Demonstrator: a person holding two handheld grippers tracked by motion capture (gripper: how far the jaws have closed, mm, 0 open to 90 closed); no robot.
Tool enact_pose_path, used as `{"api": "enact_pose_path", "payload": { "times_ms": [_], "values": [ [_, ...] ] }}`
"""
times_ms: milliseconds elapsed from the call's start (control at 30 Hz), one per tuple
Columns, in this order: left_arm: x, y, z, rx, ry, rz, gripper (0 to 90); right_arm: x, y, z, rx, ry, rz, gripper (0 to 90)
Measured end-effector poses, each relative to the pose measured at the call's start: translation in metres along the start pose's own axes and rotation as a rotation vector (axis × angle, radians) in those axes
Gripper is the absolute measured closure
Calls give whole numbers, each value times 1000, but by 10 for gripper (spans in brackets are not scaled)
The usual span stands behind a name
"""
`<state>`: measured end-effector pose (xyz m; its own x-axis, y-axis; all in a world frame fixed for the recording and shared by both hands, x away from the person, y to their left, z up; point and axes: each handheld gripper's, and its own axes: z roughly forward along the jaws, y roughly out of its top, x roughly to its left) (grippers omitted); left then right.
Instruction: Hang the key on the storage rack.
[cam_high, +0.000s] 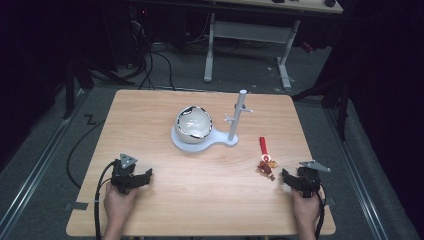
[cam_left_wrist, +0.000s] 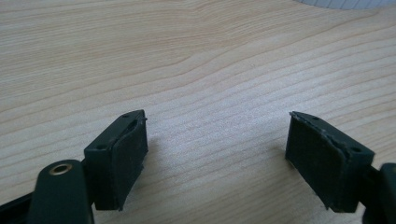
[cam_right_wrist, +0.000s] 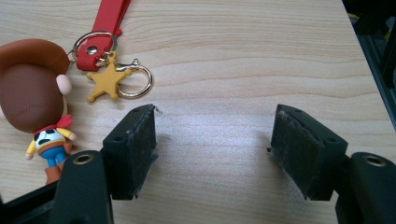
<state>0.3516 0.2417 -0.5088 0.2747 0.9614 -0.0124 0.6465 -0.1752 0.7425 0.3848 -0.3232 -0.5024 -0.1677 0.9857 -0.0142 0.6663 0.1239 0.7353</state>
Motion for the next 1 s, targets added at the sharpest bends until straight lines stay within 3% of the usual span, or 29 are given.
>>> {"api": "enact_pose_path", "payload": {
  "times_ms": [733,833,1000],
  "values": [
    [0,0,0,0,2,-1,212,3,0,0,3,-11,9,312],
    [0,0,0,0,1,-1,212,6,-1,-1,-3,-1,4,386],
    [0,0,0,-2,2,-3,214,6,0,-1,-6,-8,8,392]
  ]
}}
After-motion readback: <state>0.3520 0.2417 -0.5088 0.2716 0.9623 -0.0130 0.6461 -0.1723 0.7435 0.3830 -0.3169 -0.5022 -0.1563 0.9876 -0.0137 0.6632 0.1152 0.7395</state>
